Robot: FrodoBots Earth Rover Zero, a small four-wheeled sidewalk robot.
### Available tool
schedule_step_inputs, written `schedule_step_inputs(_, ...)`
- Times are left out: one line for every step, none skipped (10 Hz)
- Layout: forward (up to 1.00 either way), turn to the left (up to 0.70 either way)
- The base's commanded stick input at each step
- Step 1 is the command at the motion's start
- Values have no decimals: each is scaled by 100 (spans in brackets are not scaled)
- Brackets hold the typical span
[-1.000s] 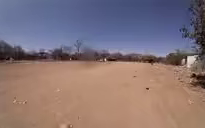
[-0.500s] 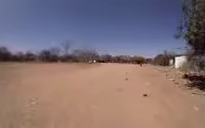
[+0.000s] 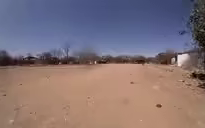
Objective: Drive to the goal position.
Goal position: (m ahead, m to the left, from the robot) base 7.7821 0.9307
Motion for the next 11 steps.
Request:
schedule_step_inputs(100,-27)
schedule_step_inputs(100,-27)
schedule_step_inputs(100,-27)
schedule_step_inputs(100,-27)
schedule_step_inputs(100,-27)
schedule_step_inputs(100,-27)
schedule_step_inputs(100,-27)
schedule_step_inputs(100,-18)
schedule_step_inputs(100,-5)
schedule_step_inputs(100,0)
schedule_step_inputs(100,0)
